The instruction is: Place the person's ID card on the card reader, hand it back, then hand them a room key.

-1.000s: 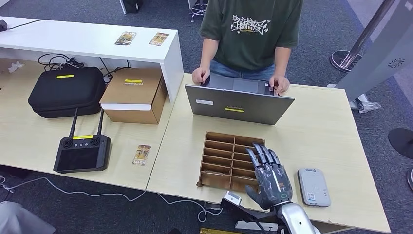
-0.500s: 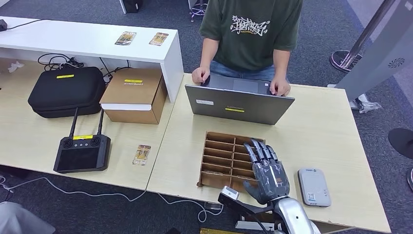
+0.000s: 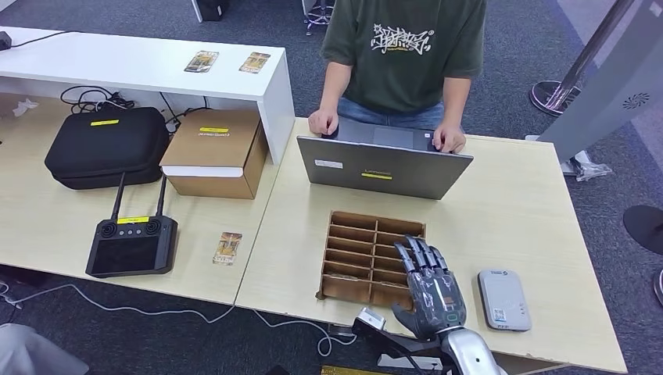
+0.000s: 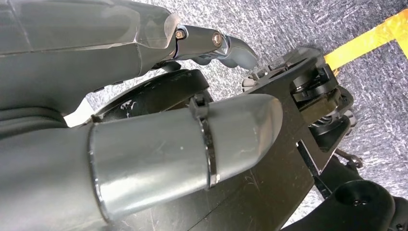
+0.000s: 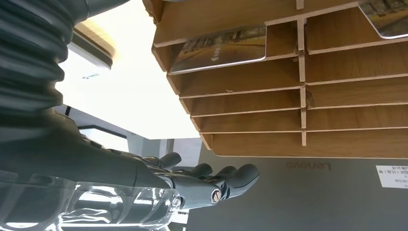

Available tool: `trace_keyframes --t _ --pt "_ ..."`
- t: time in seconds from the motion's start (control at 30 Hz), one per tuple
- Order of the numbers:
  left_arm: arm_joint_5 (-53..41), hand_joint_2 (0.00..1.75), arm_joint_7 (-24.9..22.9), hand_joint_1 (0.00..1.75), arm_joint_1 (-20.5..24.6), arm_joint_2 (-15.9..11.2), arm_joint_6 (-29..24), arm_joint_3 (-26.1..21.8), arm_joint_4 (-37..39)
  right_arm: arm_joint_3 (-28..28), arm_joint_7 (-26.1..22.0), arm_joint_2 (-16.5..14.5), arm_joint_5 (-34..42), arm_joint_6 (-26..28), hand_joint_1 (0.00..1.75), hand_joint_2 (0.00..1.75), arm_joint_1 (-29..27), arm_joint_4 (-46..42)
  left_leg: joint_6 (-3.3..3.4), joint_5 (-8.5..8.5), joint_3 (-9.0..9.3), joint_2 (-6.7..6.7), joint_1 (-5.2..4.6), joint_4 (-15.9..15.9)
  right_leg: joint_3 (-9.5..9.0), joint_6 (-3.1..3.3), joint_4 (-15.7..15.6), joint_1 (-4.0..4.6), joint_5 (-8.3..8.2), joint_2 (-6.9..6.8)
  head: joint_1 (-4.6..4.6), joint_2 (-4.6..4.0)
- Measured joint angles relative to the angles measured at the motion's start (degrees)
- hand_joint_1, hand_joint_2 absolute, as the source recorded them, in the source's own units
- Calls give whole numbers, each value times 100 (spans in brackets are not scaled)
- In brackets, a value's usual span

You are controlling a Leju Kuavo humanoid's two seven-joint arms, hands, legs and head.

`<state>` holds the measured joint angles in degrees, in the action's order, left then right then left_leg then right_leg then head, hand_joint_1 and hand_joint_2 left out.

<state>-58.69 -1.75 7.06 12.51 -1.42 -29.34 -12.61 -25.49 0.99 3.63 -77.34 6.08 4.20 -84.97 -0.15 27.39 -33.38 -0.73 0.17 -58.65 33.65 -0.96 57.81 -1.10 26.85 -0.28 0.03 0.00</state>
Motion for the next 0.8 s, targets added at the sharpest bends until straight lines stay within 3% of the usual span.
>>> trace_keyframes --t 0.8 --pt "193 0 50 0 -145 -2 -142 -321 0 86 -119 2 -75 -7 0 175 37 125 0 0 0 1 0 0 0 0 0 0 0 0 -1 0"
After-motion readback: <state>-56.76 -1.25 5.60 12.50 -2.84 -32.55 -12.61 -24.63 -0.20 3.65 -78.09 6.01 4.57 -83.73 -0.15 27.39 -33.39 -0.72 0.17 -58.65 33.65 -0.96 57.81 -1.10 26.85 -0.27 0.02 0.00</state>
